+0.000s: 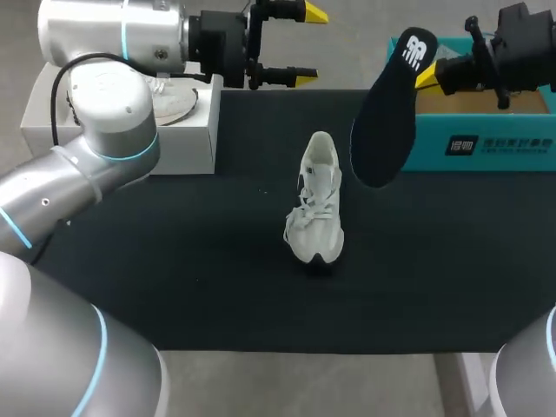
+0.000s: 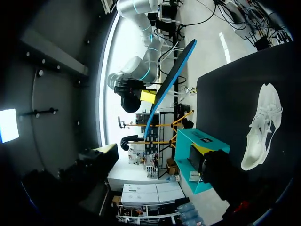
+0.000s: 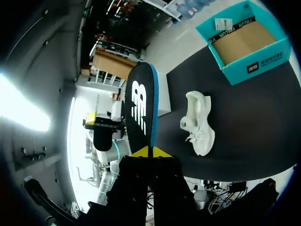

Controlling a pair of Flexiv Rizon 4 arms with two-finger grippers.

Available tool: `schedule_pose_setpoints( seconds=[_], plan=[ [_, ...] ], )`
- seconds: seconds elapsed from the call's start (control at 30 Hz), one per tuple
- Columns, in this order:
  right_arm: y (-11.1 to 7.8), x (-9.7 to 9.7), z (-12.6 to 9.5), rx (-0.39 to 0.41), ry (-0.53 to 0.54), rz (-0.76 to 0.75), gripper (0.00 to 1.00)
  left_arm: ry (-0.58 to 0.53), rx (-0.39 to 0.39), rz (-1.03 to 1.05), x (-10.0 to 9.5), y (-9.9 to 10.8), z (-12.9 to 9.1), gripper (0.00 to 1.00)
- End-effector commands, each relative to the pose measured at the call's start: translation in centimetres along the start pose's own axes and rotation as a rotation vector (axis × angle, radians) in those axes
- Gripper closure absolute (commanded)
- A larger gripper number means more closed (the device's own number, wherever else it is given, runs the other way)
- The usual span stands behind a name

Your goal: Take the shoe out of the shoebox, open the shoe tongue, remove and reinsert the insole, then place the shoe into the shoebox

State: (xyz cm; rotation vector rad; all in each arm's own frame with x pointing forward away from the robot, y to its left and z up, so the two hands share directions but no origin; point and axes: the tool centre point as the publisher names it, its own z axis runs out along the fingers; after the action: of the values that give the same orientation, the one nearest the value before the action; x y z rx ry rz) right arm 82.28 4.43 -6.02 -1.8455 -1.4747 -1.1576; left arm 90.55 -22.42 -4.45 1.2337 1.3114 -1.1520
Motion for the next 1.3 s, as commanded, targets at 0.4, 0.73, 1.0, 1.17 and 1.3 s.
schedule_pose_setpoints(
  seconds=[0.4, 0.73, 1.0, 1.17, 1.3],
  plan=[
    [6.5, 2.8, 2.1, 0.278, -0.019, 0.006, 1.00, -0.046, 0.095, 0.007, 1.0, -2.6, 3.0, 0.00],
    [7.0, 3.8, 4.7, 0.424, -0.061, -0.003, 1.00, -0.126, 0.138, 0.027, 0.7, -4.9, 4.7, 0.00],
    [6.4, 3.8, 6.2, 0.461, -0.068, 0.011, 1.00, -0.148, 0.070, 0.095, 1.5, -4.6, 5.8, 0.00],
    [5.9, 3.6, 6.3, 0.465, -0.067, 0.010, 1.00, -0.159, 0.044, 0.105, 1.8, -4.3, 5.7, 0.00],
    [5.6, 3.1, 6.0, 0.461, -0.074, 0.017, 1.00, -0.152, 0.037, 0.100, 2.0, -4.2, 5.4, 0.00]
  ],
)
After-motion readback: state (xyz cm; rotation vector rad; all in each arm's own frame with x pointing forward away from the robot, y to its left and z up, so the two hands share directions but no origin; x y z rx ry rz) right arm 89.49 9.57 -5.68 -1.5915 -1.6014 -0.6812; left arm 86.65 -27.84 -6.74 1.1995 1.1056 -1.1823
